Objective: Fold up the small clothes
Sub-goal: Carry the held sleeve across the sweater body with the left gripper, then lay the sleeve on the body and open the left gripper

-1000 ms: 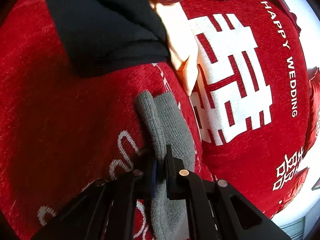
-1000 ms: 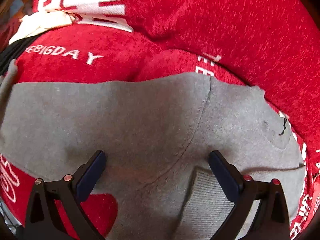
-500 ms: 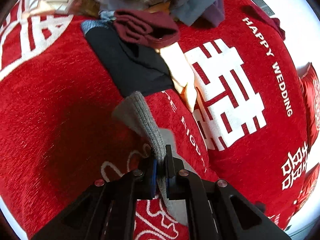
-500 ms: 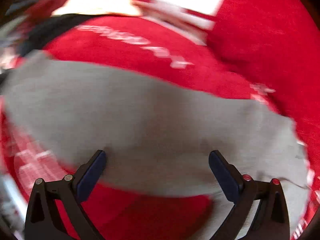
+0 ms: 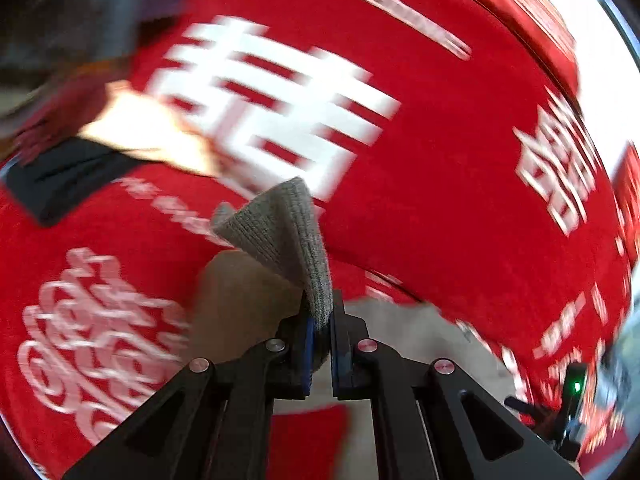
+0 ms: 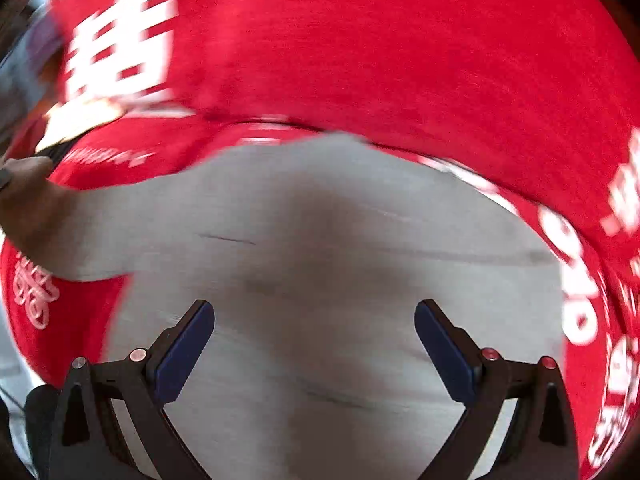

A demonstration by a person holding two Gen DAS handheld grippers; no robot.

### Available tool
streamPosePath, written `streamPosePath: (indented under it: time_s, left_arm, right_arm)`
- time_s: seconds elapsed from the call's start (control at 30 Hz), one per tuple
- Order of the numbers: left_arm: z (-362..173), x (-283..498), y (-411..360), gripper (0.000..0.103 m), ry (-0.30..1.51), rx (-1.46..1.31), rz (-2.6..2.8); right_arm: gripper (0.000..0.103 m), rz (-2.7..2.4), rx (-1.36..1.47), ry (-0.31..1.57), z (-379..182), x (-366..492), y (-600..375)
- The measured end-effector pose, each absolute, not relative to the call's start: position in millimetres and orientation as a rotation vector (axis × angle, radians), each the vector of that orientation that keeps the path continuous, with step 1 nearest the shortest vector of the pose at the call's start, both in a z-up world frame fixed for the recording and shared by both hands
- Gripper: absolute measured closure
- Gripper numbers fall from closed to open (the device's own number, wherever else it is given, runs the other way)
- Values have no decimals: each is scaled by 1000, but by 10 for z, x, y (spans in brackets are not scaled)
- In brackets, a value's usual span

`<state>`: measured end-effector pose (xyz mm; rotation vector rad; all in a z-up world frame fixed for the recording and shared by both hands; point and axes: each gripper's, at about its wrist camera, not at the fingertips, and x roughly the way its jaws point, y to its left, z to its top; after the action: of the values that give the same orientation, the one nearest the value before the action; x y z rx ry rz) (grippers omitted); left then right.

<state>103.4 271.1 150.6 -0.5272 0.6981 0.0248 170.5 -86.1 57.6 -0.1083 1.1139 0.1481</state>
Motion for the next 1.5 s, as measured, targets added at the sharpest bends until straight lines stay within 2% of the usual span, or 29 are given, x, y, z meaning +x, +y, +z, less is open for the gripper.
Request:
streamPosePath:
  time_s: [0.23, 0.43, 0.53, 0.77, 0.93, 1.2, 1.3, 1.47, 1.5]
  left_arm:
    - [1713, 1404, 888, 96, 771, -312, -204]
    - [1133, 1623, -544, 96, 905, -168, -294]
    - [830, 1667, -958, 96, 975, -128, -300]
    - [531, 1749, -1388, 96, 1061, -133, -337]
    - [303, 1849, -1330, 95, 1171, -196, -343]
    - [370, 1829, -1241, 94, 1222, -212, -436]
    - [345, 1843, -1176, 31, 1250, -274, -468]
    - [627, 1713, -850, 31, 1153, -395, -495]
    - [675, 1690, -752, 27, 1137, -405, -482]
  right_arm:
    - [3, 41, 57, 1100, 591, 1411, -2061]
    - [3, 7, 169, 1111, 429, 1232, -2635]
    - [3, 1, 197, 1114, 366, 1196, -2780]
    - [3, -7, 218, 1097, 315, 1151, -3071]
    - [3, -10, 260, 1096, 283, 1119, -3202]
    - [3, 83, 272, 1043, 406, 1059, -3136]
    - [3, 121, 285, 1040, 415, 1096, -3080]
    - [3, 169, 278, 1043, 400, 1172, -2953]
    - [3, 185, 275, 1043, 392, 1207, -2913]
